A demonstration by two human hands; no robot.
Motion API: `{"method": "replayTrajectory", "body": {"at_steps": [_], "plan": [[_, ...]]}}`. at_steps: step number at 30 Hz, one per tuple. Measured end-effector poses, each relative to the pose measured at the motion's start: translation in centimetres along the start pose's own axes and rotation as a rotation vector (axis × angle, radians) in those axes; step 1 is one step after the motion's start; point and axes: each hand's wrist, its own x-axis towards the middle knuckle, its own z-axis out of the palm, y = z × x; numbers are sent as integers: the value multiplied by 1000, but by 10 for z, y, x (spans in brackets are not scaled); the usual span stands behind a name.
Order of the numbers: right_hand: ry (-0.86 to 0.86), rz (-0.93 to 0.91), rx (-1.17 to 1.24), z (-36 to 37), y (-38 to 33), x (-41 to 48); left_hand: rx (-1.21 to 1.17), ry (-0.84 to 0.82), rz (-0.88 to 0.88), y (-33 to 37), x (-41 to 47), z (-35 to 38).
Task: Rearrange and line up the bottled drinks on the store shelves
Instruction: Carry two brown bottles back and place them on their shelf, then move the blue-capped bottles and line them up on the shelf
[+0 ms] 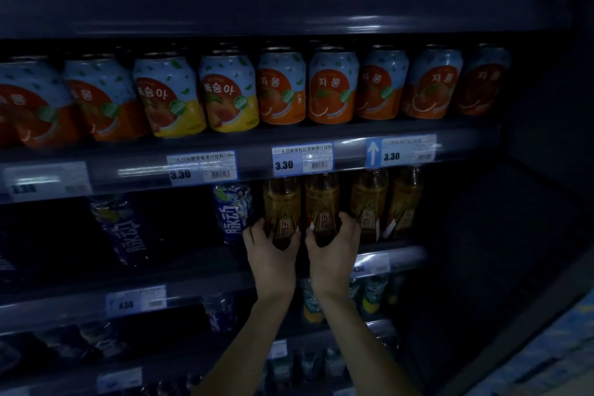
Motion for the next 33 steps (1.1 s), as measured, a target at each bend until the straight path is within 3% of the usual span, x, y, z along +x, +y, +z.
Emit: {"method": "replayTrajectory", "body": {"at_steps": [20, 33], "plan": [[11, -48, -22, -4, -4, -7, -33, -72, -32, -6, 1, -4], [-4, -112, -23, 5, -31, -41, 40, -37, 67, -11, 5, -65]]}}
